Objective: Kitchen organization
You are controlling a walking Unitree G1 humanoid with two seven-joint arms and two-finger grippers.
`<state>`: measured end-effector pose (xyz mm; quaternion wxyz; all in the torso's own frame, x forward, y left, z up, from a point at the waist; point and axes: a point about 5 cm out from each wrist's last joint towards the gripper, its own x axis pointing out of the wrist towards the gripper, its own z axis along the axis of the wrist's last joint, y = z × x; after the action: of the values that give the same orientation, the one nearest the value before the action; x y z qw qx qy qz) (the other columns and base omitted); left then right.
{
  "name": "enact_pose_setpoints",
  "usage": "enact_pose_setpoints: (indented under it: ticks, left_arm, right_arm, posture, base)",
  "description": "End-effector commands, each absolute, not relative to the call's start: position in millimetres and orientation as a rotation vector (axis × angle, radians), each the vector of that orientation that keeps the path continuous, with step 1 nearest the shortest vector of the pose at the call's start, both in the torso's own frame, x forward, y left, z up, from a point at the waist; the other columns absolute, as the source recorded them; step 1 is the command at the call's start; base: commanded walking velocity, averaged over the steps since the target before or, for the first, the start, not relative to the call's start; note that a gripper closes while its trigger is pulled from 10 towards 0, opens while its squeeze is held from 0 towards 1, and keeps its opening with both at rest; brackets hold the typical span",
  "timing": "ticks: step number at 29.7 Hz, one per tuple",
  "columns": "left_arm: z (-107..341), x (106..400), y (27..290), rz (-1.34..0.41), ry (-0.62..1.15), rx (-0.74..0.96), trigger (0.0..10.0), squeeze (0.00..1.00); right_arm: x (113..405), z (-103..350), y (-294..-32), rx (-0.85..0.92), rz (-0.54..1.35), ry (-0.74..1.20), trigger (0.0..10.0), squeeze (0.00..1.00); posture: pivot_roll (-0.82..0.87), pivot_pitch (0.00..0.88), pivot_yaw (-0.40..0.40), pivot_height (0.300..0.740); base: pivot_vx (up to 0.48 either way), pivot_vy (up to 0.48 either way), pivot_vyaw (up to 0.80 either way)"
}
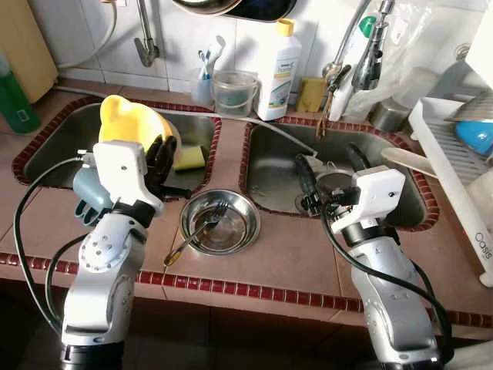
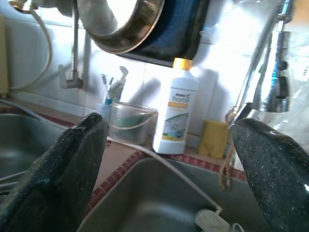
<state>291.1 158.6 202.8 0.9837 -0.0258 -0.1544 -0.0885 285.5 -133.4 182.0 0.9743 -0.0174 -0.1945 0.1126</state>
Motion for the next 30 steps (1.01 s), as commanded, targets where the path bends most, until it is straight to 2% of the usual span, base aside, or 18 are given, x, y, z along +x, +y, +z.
enact_pose_setpoints:
  ticks: [1, 16, 30]
  left_arm:
    - [204, 292, 157, -0.167, -0.327, -0.046, 10.0, 0.00]
    - [211, 307, 156, -0.159, -0.443, -0.063, 10.0, 0.00]
    - [213, 308, 148, -0.200, -0.457, -0.053, 10.0, 0.00]
  right_arm:
    - [288, 182, -137, -0.037, 0.206, -0.400, 10.0, 0.00]
    - [296, 176, -135, -0.033, 0.186, -0.432, 10.0, 0.00]
    - [298, 175, -133, -0.038, 0.198, -0.440, 10.0, 0.00]
  posture:
    - [-0.10, 0.017, -0.064, 0.740]
    - [-0.11, 0.000, -0.046, 0.740]
    - [-0.12, 0.000, -0.047, 0.740]
  base:
    - [0.000, 0.000, 0.00]
    - [0.000, 0.000, 0.00]
    - [0.000, 0.000, 0.00]
